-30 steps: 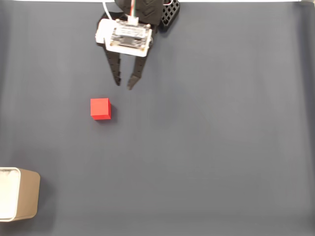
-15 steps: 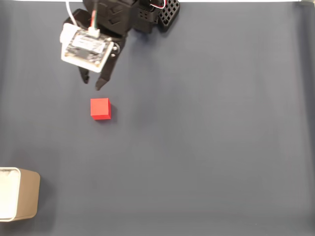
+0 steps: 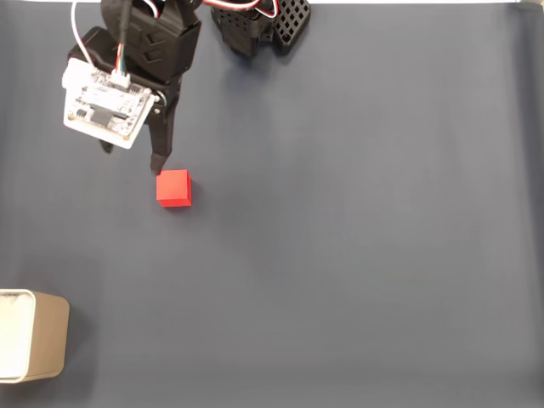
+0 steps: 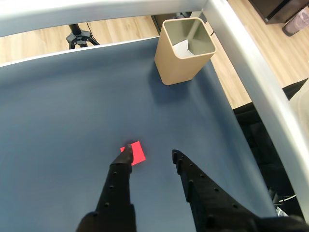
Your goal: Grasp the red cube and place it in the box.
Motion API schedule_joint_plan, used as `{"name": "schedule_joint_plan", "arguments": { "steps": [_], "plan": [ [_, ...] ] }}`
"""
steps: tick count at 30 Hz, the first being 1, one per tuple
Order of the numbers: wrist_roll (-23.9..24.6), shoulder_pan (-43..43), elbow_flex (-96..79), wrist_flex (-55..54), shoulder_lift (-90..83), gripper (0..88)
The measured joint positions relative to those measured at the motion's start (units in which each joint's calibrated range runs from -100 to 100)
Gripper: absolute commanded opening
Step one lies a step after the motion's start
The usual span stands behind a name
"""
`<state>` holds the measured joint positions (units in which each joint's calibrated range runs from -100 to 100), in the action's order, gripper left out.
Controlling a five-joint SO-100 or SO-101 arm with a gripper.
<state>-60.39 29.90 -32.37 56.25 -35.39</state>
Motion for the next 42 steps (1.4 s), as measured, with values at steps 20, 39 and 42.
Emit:
{"name": "schedule_joint_plan", "arguments": {
  "steps": [20,39,42],
  "plan": [
    [-4.0,0.15,-12.75,-15.83,2.69,36.7],
    [4.3,0.07,-20.43,-11.93,2.61,39.9],
    [5.32,0.15,-20.98,-11.93,2.52,41.1]
  ]
}}
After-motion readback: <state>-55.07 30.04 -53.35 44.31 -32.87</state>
